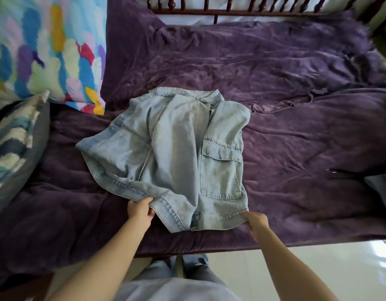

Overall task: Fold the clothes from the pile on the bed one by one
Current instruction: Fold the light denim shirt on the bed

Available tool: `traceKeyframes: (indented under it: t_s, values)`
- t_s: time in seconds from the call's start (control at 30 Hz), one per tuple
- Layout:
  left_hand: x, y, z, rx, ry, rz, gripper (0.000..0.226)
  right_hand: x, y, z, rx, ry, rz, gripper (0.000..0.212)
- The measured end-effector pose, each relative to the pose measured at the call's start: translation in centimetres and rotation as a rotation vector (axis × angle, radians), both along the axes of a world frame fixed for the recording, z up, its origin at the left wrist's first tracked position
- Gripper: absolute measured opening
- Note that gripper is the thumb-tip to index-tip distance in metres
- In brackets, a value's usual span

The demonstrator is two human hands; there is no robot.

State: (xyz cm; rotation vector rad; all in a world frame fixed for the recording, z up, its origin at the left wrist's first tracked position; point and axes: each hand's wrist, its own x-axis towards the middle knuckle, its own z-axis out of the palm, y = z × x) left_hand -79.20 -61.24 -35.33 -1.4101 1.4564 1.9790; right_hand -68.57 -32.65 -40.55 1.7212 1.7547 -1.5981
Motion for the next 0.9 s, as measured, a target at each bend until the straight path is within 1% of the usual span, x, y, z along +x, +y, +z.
traceKeyframes:
  t_s: [0.07,0.13,0.23,0.27,0.33,0.37,0.43,0.47,0.53,0.57,0.63,0.7,0.73,0.77,0.8,0.83,0.87,0.9]
  values:
    - [-0.1,-0.2,0.1,-0.029,0.007,0.017,0.023,0.2,0.9,1.0,0.080,0.002,0.022,0.035]
    - [-0.2,-0.6,0.1,-0.058,0.007,0.037,0.020,0.8,2.1,2.3,0.230,0.037,0.010,0.038]
    - [-0.1,-1.3,0.0,-0.092,0.019,0.067,0.021,2.2,3.9,4.7,0.467,0.068,-0.069,0.027]
    - [0.2,-1.5,-0.2,-0.103,0.016,0.070,0.022,3.0,4.3,5.4,0.512,0.039,-0.112,0.029]
    - [1.1,-2.1,-0.9,-0.136,-0.003,0.040,0.019,4.9,5.2,6.0,0.535,-0.066,-0.170,0.038]
    - [1.8,-2.4,-1.4,-0.166,-0.021,0.000,0.018,5.8,5.5,5.8,0.519,-0.134,-0.162,0.042]
    - [3.0,-3.0,-2.4,-0.236,-0.075,-0.127,0.021,7.1,5.7,4.7,0.468,-0.276,-0.078,0.042]
    - [3.6,-3.3,-2.7,-0.263,-0.107,-0.192,0.022,7.2,5.5,4.2,0.461,-0.354,-0.007,0.041]
    - [4.1,-4.0,-3.0,-0.277,-0.178,-0.297,0.020,6.0,3.8,4.0,0.516,-0.500,0.175,0.046]
    - [4.1,-4.3,-3.1,-0.277,-0.188,-0.332,0.019,5.1,2.7,4.1,0.569,-0.520,0.298,0.050]
    - [3.5,-5.2,-3.1,-0.284,-0.117,-0.365,0.016,3.0,0.2,4.0,0.669,-0.463,0.624,0.054]
    - [2.4,-6.1,-2.7,-0.265,-0.006,-0.316,0.010,1.0,-2.0,3.3,0.685,-0.386,1.001,0.052]
    - [1.7,-6.6,-2.4,-0.249,0.039,-0.278,0.002,0.2,-3.0,2.9,0.648,-0.356,1.157,0.052]
    - [0.9,-7.1,-2.0,-0.230,0.072,-0.230,0.006,-0.5,-4.1,2.6,0.557,-0.336,1.261,0.054]
    - [0.0,-7.5,-1.8,-0.189,0.096,-0.183,0.009,-1.1,-5.0,2.0,0.432,-0.325,1.319,0.056]
    - [-0.8,-8.0,-1.5,-0.124,0.111,-0.138,0.006,-1.5,-5.9,1.6,0.302,-0.333,1.354,0.057]
    - [-1.7,-8.4,-1.5,-0.050,0.109,-0.098,0.009,-1.6,-6.7,1.2,0.212,-0.359,1.411,0.057]
    - [-2.5,-8.8,-1.4,0.014,0.101,-0.067,0.020,-1.6,-7.4,1.2,0.164,-0.402,1.479,0.056]
